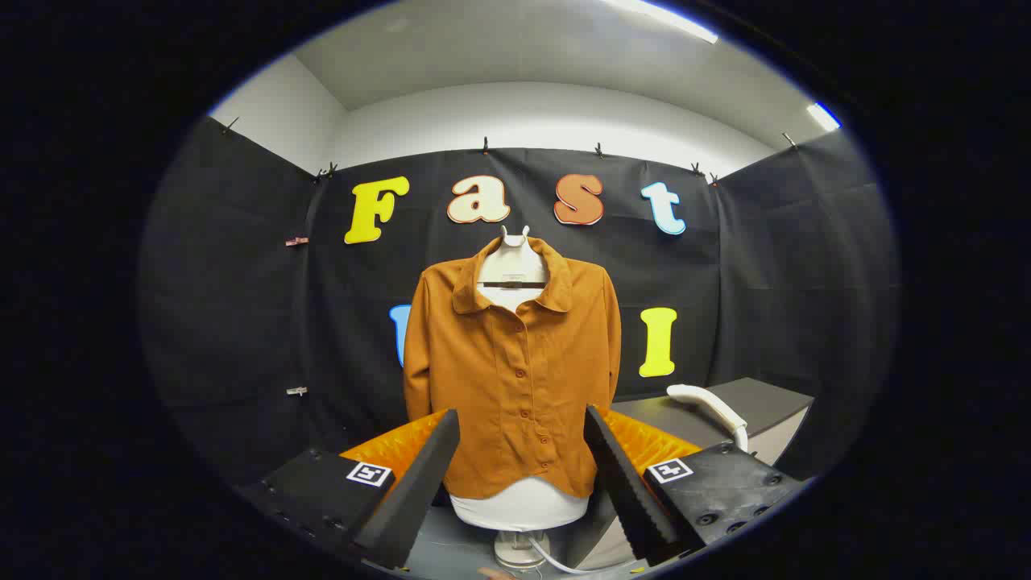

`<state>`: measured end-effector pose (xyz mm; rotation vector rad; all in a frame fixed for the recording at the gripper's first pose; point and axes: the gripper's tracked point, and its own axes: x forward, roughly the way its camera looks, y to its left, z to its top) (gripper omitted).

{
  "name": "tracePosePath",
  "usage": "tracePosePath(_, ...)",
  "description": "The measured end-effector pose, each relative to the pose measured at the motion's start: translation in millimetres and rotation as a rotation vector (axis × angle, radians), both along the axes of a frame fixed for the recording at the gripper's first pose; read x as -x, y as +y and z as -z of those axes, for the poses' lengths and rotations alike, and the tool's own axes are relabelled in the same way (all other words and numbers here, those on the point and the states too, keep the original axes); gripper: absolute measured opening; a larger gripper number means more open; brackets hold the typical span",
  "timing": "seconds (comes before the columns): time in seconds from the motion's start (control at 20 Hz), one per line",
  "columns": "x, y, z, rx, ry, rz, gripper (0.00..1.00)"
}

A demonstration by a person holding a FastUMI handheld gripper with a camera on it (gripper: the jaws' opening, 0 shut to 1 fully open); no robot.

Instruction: Iron the clothes twice with a garment steamer, once on the left side and once on the right side.

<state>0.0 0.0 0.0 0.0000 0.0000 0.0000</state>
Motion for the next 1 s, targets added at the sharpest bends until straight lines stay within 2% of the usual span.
tracePosePath(1.0,-2.2,2.3,-3.6,0.026,-0.006,0.016,0.99)
